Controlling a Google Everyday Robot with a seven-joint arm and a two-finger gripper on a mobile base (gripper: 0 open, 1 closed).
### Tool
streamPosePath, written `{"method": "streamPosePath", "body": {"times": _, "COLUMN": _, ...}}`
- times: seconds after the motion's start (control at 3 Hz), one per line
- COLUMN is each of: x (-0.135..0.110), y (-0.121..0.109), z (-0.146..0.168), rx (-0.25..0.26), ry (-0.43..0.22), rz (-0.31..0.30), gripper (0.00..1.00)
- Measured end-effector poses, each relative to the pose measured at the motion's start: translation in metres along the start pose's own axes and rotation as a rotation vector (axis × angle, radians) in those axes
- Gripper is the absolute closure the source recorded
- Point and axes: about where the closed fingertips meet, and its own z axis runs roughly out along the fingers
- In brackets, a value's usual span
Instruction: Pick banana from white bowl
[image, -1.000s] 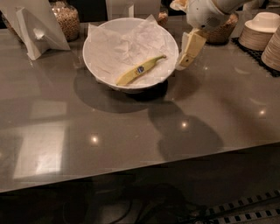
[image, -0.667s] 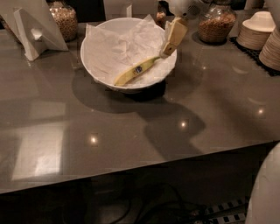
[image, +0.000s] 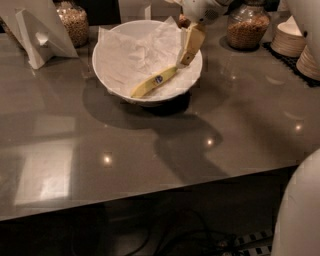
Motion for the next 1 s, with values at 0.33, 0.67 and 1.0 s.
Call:
{"method": "streamPosePath", "body": {"times": 0.33, "x": -0.009, "y": 0.003, "z": 0.027, "rx": -0.052, "ry": 0.007, "rz": -0.087, "gripper": 0.0}}
{"method": "streamPosePath", "body": {"times": 0.67, "x": -0.012, "y": 0.011, "z": 0.049, "rx": -0.104, "ry": 0.012, "rz": -0.139, "gripper": 0.19}}
{"method": "streamPosePath", "body": {"times": 1.0, "x": -0.012, "y": 0.023, "z": 0.064, "rx": -0.149, "ry": 0.008, "rz": -0.151, "gripper": 0.42}}
